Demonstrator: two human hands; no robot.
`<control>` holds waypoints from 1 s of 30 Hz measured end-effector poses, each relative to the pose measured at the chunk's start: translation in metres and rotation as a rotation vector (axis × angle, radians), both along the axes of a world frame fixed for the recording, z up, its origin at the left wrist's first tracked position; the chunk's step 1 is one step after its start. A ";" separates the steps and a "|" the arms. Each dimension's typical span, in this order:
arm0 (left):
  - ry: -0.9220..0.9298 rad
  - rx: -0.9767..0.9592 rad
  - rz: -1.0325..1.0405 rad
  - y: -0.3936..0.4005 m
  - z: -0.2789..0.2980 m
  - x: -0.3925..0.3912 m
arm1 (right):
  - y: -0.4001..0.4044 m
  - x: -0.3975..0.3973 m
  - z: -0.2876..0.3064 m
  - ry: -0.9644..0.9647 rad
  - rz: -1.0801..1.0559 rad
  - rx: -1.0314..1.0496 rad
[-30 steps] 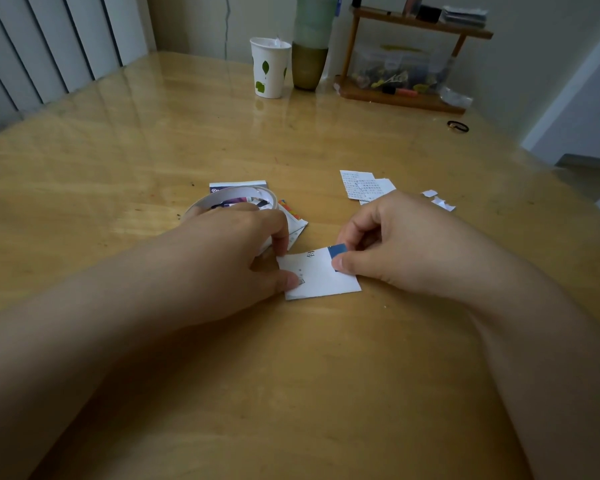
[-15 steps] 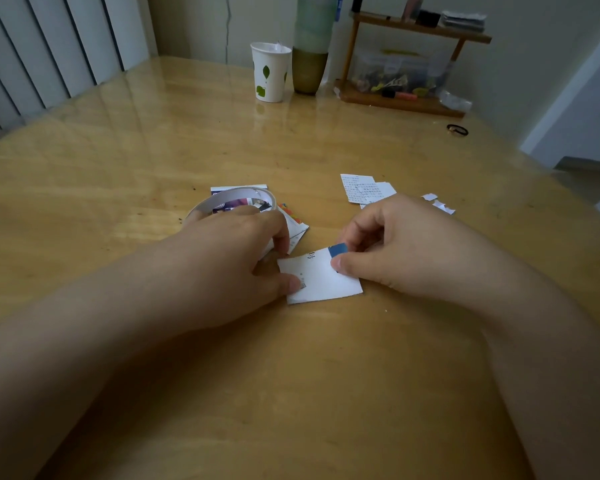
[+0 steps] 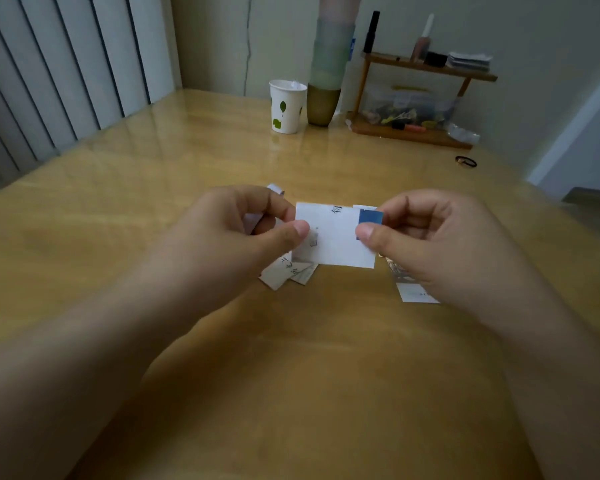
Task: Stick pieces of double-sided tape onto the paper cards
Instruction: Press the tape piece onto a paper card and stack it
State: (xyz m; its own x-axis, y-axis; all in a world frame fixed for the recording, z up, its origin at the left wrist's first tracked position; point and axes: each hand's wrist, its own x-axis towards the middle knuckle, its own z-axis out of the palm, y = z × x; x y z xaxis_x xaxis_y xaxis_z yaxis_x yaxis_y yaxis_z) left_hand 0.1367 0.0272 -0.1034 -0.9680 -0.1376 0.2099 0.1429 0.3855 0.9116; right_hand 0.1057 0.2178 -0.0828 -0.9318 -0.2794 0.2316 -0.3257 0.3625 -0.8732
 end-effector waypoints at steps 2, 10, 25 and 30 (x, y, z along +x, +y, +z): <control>-0.005 0.090 -0.024 -0.001 0.000 0.000 | -0.001 0.001 0.000 0.009 0.001 -0.058; 0.001 0.225 -0.048 0.000 0.006 0.002 | -0.009 0.000 -0.006 -0.063 -0.030 -0.316; 0.025 0.280 -0.023 0.002 0.006 0.001 | -0.015 0.006 -0.007 0.039 -0.122 -0.335; 0.042 0.272 -0.013 0.003 0.006 0.002 | -0.014 0.007 -0.005 0.074 -0.120 -0.330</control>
